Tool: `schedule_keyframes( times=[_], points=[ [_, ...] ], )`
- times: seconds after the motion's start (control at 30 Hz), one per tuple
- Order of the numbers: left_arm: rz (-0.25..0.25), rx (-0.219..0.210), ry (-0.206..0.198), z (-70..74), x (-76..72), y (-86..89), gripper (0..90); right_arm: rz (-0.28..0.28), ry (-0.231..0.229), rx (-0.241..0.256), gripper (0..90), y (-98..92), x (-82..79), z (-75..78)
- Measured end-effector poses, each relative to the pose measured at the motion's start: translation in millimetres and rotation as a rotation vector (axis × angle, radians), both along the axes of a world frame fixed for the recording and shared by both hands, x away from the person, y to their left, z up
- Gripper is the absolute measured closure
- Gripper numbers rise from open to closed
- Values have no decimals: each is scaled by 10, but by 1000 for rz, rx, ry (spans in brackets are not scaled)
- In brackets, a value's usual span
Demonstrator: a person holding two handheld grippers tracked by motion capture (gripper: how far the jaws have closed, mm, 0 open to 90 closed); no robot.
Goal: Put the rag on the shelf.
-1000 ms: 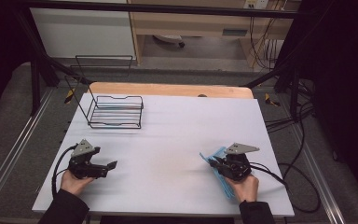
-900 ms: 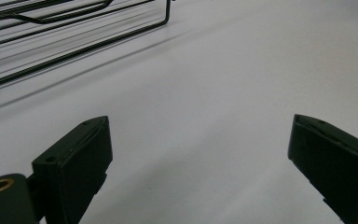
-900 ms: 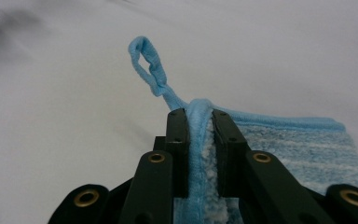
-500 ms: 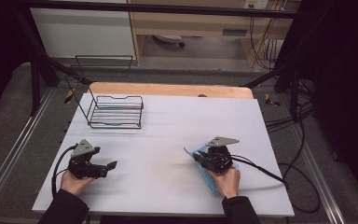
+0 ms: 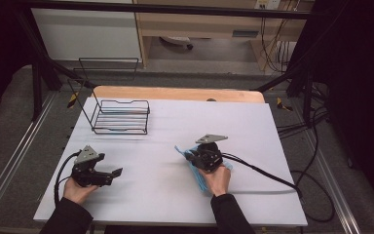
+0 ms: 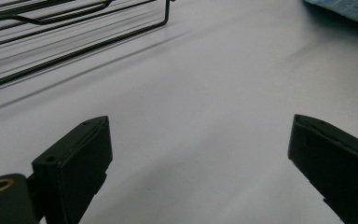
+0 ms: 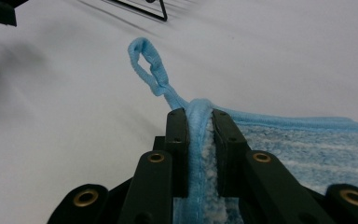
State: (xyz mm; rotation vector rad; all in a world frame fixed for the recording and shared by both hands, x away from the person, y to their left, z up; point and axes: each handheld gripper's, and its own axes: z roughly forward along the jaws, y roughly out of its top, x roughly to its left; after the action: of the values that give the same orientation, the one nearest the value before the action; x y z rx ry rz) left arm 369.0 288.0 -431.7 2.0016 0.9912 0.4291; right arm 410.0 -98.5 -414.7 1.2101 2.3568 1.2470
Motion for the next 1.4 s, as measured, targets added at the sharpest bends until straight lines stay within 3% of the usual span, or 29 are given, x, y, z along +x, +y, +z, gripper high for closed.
schedule_keyframes(
  times=[0.27, 0.67, 0.73, 0.87, 0.9, 0.93, 1.0, 1.03, 1.13, 1.23, 1.4],
  points=[
    [0, -2, 4, -2, 6, 7, 65, -5, 34, 5, 787, 296, 191, -128],
    [-2, -3, 5, -3, 6, -2, 65, 20, 44, -8, 772, 561, 296, -245],
    [-2, -3, 8, -6, 10, -3, 65, 27, 48, -4, 712, 584, 301, -312],
    [-1, -2, 10, -7, 9, -4, 65, 32, 31, 31, 548, 590, 275, -294],
    [0, -2, 10, -8, 8, -4, 65, 32, 31, 31, 548, 590, 275, -294],
    [1, -2, 11, -8, 7, -5, 65, 26, -1, 37, 431, 577, 253, -246],
    [4, -7, 12, -10, 6, -10, 65, 24, -21, 34, 330, 546, 227, -171],
    [4, -7, 13, -9, 5, -13, 65, 24, -21, 34, 330, 546, 227, -171],
    [4, -9, 14, 0, -3, -25, 65, 39, -64, 11, 194, 440, 173, -4],
    [5, -10, 17, 9, -11, -53, 65, 45, -83, 1, 135, 297, 126, 83],
    [-1, -3, 20, 8, -20, -107, 65, 51, -57, 2, 131, 31, 37, 108]
  ],
)
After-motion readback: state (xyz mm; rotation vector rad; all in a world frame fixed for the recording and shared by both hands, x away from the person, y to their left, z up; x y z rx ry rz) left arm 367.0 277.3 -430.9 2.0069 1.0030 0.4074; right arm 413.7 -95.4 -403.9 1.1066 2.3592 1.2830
